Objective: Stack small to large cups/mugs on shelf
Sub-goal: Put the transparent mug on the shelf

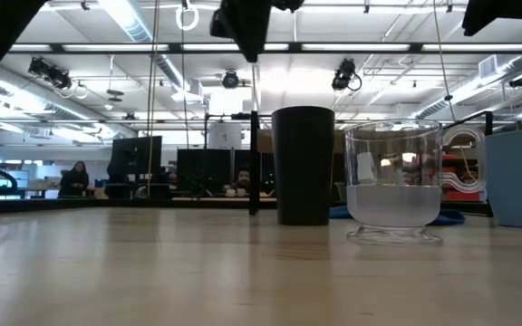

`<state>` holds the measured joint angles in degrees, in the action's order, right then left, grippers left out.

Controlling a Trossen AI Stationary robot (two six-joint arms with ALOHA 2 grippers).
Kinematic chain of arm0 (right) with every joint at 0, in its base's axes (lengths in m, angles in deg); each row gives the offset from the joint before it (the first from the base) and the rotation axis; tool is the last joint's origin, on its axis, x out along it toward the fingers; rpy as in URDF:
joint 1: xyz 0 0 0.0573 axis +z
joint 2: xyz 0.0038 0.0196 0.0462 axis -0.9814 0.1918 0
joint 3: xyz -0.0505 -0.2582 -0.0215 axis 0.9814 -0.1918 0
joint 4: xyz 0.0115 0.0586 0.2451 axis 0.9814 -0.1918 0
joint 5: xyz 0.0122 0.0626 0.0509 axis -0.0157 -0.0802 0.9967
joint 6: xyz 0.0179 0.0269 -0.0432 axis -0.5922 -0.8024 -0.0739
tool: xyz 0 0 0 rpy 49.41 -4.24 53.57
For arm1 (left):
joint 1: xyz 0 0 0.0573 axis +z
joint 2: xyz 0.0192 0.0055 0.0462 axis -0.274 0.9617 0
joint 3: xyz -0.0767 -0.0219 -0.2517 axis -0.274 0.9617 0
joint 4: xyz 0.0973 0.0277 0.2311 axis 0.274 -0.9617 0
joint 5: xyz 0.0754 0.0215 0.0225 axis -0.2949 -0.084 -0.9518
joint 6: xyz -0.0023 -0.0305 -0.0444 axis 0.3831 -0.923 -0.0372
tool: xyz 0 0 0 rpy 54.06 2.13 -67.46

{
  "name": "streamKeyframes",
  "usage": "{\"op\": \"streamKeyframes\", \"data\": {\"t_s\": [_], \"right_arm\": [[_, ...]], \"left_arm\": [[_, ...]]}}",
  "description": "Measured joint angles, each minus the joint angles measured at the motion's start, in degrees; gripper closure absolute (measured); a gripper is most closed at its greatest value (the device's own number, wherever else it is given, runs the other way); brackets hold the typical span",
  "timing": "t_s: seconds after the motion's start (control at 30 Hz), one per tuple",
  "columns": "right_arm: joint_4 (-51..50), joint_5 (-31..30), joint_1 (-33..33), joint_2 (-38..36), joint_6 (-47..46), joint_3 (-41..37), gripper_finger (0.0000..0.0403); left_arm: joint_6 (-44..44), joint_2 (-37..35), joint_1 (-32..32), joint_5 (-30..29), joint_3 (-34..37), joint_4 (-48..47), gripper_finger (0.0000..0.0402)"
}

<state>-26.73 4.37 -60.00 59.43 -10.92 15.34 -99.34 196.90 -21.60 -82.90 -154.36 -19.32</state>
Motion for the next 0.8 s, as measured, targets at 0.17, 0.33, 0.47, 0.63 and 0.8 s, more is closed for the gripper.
{"op": "streamKeyframes", "data": {"t_s": [0.17, 0.33, 0.47, 0.63, 0.8], "right_arm": [[0.6, 0.5, 0.0, 0.0, 0.0, 0.0, 0.0318], [0.9, 1.4, 0.0, -0.1, 0.0, 0.0, 0.0318], [1.0, 1.4, 0.0, -0.1, 0.0, 0.0, 0.0318], [2.0, 1.4, 0.0, 0.0, 0.0, 0.0, 0.0318], [3.6, 1.4, 0.0, -0.1, 0.0, 0.0, 0.0318]], "left_arm": [[2.1, -1.2, -0.2, -2.8, -0.1, 0.0, 0.0309], [4.7, -2.7, 0.6, -8.1, 0.1, -0.4, 0.0317], [5.5, -4.9, 3.2, -8.9, 0.0, -0.2, 0.0323], [8.9, -9.6, 9.0, -11.3, 0.0, -0.2, 0.0322], [11.7, -15.6, 18.4, -16.1, 0.0, -0.3, 0.0326]]}}
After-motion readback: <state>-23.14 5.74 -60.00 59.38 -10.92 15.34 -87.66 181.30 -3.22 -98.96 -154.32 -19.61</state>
